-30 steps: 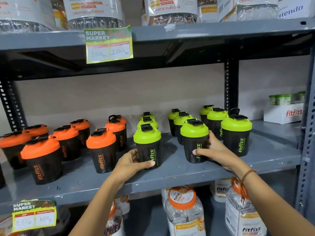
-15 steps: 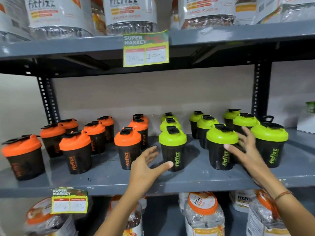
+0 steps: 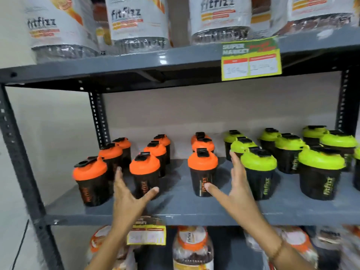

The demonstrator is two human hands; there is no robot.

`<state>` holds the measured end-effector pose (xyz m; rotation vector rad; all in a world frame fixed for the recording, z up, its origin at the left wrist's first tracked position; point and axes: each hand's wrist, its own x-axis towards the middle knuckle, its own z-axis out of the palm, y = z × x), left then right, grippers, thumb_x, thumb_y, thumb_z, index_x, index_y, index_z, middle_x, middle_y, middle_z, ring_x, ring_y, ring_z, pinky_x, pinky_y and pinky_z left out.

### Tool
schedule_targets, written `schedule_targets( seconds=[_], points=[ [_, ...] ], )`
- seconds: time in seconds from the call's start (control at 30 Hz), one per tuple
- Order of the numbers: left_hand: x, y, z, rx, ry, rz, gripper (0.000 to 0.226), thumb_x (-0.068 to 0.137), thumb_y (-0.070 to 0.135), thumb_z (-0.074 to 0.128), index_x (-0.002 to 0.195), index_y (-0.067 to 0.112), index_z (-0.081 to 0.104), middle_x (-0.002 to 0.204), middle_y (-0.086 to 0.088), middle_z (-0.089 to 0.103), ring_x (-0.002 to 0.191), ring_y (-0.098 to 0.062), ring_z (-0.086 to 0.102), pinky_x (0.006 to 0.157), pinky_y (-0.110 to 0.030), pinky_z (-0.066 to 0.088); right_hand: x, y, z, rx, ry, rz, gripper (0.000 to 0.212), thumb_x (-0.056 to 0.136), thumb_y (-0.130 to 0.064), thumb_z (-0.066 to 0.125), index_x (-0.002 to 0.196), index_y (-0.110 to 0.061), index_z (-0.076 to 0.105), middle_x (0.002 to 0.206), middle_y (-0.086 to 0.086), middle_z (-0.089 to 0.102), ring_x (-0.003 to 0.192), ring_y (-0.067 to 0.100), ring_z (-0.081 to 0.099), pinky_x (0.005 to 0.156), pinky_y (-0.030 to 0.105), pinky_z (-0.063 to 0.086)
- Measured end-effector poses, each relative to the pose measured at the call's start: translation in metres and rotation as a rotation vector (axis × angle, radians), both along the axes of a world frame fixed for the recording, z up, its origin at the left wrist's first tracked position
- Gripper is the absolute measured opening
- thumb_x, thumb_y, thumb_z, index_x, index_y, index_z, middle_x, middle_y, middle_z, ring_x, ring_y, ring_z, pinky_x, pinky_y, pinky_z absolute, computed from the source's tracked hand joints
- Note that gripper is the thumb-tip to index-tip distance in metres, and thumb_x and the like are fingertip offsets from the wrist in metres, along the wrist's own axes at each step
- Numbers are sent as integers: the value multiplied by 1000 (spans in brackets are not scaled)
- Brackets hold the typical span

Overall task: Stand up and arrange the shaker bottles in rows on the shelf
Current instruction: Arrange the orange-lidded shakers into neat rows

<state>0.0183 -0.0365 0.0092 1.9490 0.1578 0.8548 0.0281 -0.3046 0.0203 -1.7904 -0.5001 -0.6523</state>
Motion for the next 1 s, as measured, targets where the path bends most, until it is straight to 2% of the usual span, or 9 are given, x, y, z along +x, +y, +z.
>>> schedule_targets(
  seconds=[0.13, 0.27, 0.33, 0.4, 0.47, 0.53, 0.77, 0.9, 1.0],
  points=[
    [13, 29, 10, -82, 212, -328, 116, 62, 25, 89, 151, 25, 14, 141, 6, 41, 131, -11, 40, 108, -29, 31, 35, 25, 0, -20, 251, -56, 118, 76, -20, 84, 159, -20, 1, 166, -1, 16, 152, 15, 18, 122, 33, 17],
    [34, 53, 5, -97, 325, -439, 107, 40, 46, 90, 134, 27, 43, 128, 9, 60, 119, -11, 57, 101, -31, 42, 48, 34, -4, 71, 400, 13, 107, 70, -15, 87, 152, -24, 19, 140, -5, 51, 130, 19, 49, 107, 34, 40],
    [38, 59, 4, -115, 340, -450, 93, 40, 45, 89, 123, 24, 54, 120, 7, 67, 111, -11, 63, 97, -31, 47, 50, 34, -5, 113, 430, 20, 101, 61, -18, 88, 144, -19, 30, 133, -1, 59, 122, 20, 57, 100, 32, 44],
    [42, 62, 4, -140, 330, -472, 85, 41, 43, 88, 118, 23, 58, 116, 4, 71, 105, -11, 66, 98, -35, 50, 50, 34, -5, 164, 432, 13, 105, 52, -22, 85, 143, -18, 32, 133, 5, 62, 122, 21, 59, 103, 36, 46],
    [44, 63, 3, -150, 318, -483, 80, 40, 44, 89, 113, 25, 61, 112, 5, 73, 103, -12, 68, 97, -42, 52, 51, 34, -6, 174, 426, -1, 104, 52, -23, 87, 142, -21, 35, 133, 5, 63, 122, 22, 60, 107, 43, 46],
    [45, 64, 1, -148, 312, -475, 78, 39, 46, 88, 110, 28, 62, 109, 6, 73, 101, -12, 69, 95, -45, 54, 50, 35, -7, 179, 415, -15, 88, 63, -10, 88, 136, -22, 40, 133, 7, 63, 121, 22, 61, 108, 45, 46],
    [43, 63, -1, -95, 289, -480, 96, 36, 56, 88, 122, 25, 58, 120, 4, 69, 111, -13, 63, 102, -43, 49, 40, 30, -6, 116, 429, 0, 67, 73, 0, 82, 121, -30, 45, 124, 3, 65, 112, 16, 63, 96, 35, 50],
    [42, 62, -1, -89, 291, -475, 98, 37, 57, 87, 124, 24, 57, 122, 4, 68, 112, -13, 63, 102, -43, 49, 35, 32, -3, 86, 437, -10, 68, 69, -9, 85, 118, -34, 44, 121, -2, 65, 108, 8, 62, 87, 31, 51],
    [39, 61, 2, -87, 295, -496, 98, 40, 56, 88, 127, 25, 54, 125, 6, 65, 114, -13, 61, 103, -41, 48, 32, 32, 0, 83, 444, 26, 83, 71, -9, 86, 134, -31, 36, 123, -7, 61, 108, 0, 60, 84, 22, 50]
  ],
)
